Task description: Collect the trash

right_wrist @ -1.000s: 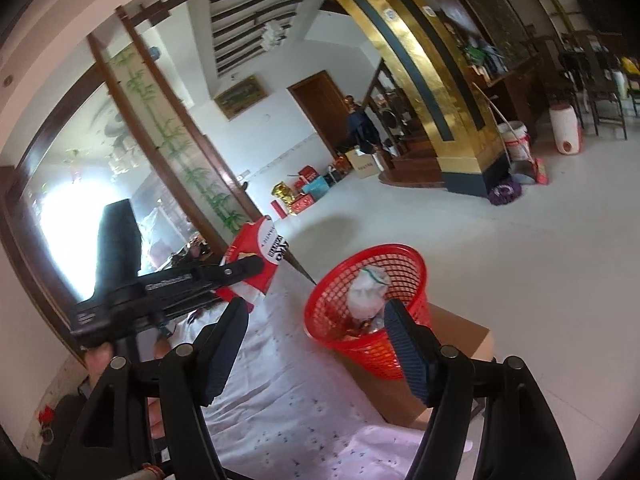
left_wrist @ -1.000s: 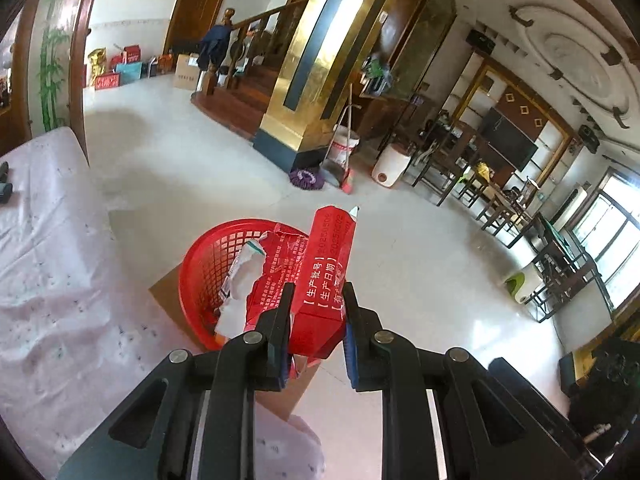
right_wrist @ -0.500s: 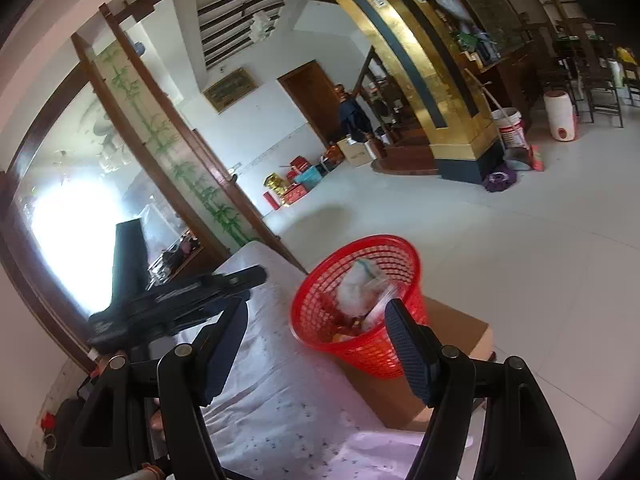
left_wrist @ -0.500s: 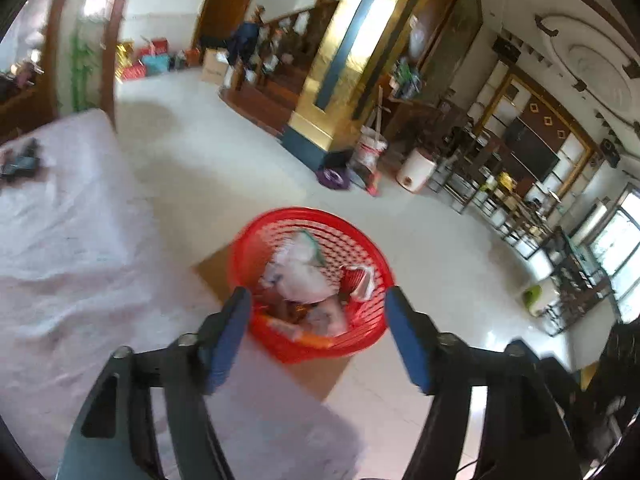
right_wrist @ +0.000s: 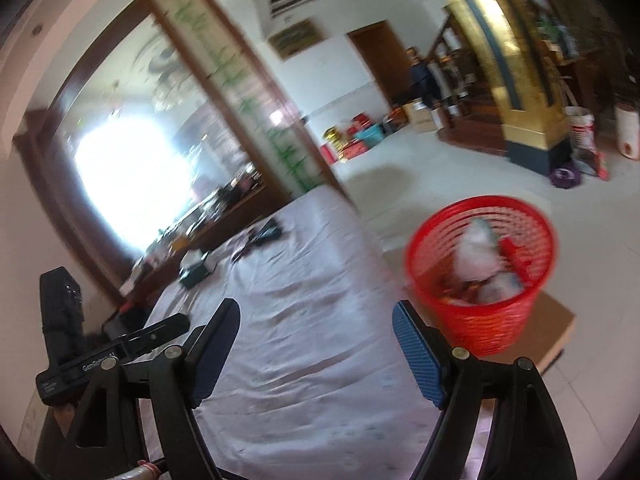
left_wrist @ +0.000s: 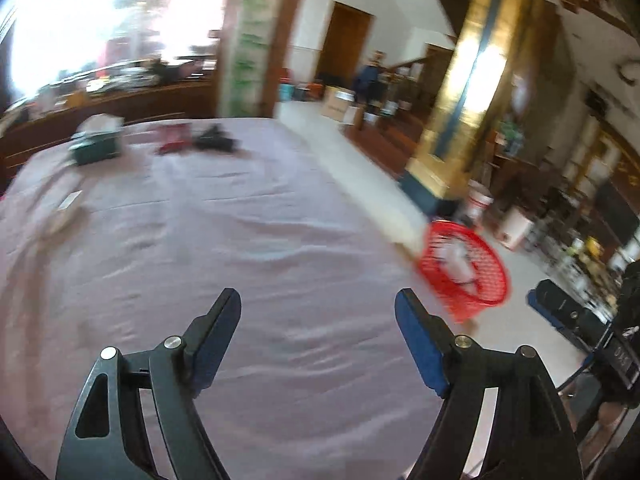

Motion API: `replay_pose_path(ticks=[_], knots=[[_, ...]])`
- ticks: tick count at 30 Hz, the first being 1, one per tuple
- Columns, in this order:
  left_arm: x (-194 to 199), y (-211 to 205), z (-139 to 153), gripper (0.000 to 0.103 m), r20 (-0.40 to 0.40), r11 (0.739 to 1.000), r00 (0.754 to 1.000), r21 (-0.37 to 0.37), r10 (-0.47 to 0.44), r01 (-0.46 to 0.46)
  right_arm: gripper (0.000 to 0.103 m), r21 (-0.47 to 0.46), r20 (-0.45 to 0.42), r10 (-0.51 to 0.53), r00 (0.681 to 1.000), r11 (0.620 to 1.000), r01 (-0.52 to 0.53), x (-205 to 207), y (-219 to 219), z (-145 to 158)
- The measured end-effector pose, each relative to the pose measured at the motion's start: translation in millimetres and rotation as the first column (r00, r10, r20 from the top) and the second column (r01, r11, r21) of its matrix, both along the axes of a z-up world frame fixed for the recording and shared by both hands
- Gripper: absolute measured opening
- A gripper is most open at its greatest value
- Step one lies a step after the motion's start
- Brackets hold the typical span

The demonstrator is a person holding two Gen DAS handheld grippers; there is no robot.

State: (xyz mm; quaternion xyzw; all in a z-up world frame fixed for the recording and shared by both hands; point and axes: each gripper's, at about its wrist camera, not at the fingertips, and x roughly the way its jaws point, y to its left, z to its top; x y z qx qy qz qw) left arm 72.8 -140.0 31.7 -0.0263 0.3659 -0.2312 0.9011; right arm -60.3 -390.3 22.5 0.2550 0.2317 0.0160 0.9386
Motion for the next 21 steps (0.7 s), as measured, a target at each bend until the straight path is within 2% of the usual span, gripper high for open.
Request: replay_pose_path(ticks=[2, 6, 9, 12, 15, 21], knots=[[-6.3, 18.7, 2.5, 0.080, 0.003, 0.999, 0.999, 0.002, 0.038, -0.038, 0.083, -0.023, -0.018, 0.017, 1.000, 1.000, -0.017, 8.0, 19.7, -0.2], [-23.6, 20.7, 19.3, 0.085, 0.071, 1.000, 0.997, 0.020, 0.012, -0.014, 0.084, -0.078, -0.022, -0.032, 0.999, 0.996, 0.030, 5.4, 42.2, 11.3], [-38.9, -1.1, 38.3, 0.091, 0.138, 0.999, 0.990, 0.026, -0.043, 0.040, 0.088, -0.132, 0.000, -0.115, 0.993, 0.985, 0.114, -9.4, 46.5, 28.1], [-54.9, -22.3, 52.6, 0.092, 0.178, 0.995, 0.979, 0.031, -0.100, 0.096, 0.091, -0.157, 0.025, -0.180, 0.983, 0.971, 0.182, -30.9, 42.7, 43.3], [-66.6, -47.4, 61.3, 0.093, 0.185, 0.985, 0.968, 0.025, -0.170, 0.168, 0.092, -0.180, 0.039, -0.245, 0.969, 0.952, 0.248, -53.2, 35.5, 55.0], [-86.6, -86.7, 67.9, 0.093, 0.202, 0.969, 0.947, 0.045, -0.248, 0.244, 0.092, -0.213, 0.049, -0.373, 0.927, 0.902, 0.374, -90.0, 11.6, 68.5]])
